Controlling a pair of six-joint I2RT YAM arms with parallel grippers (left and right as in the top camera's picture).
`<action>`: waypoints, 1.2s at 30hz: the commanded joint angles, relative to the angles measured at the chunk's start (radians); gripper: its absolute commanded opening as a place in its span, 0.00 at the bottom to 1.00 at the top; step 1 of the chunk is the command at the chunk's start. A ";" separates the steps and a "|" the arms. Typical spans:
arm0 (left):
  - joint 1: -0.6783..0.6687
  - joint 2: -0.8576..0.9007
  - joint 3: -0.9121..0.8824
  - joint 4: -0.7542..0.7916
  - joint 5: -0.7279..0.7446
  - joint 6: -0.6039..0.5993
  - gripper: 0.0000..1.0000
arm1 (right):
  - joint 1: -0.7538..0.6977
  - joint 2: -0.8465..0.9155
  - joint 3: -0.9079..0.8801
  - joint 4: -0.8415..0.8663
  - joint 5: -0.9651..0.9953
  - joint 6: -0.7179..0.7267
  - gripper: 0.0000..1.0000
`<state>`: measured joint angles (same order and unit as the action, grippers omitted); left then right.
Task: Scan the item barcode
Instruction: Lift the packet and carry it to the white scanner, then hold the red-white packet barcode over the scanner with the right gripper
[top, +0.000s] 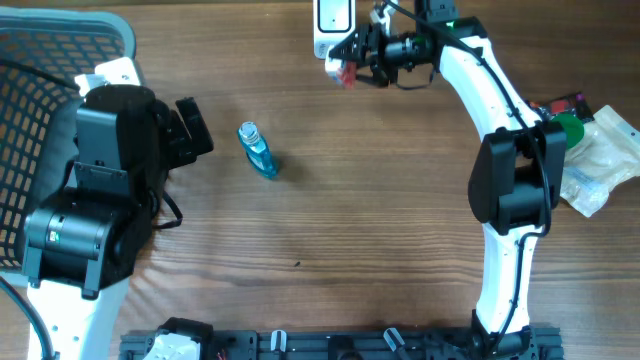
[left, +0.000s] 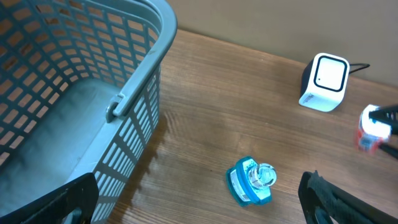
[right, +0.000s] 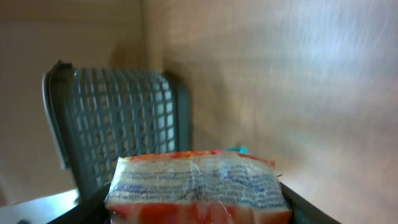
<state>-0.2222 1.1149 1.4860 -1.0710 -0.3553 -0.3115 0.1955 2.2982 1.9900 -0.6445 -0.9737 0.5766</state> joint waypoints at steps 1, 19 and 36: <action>0.005 0.001 0.013 0.002 -0.019 0.013 1.00 | 0.036 -0.006 0.015 0.185 0.252 0.022 0.68; 0.005 0.001 0.013 0.002 -0.019 0.013 1.00 | 0.174 0.109 0.014 0.787 1.064 -0.316 0.74; 0.005 0.001 0.013 0.002 -0.019 0.013 1.00 | 0.200 0.241 0.014 0.906 1.126 -0.420 0.76</action>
<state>-0.2222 1.1149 1.4860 -1.0706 -0.3553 -0.3115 0.3931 2.5099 1.9888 0.2523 0.1143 0.1837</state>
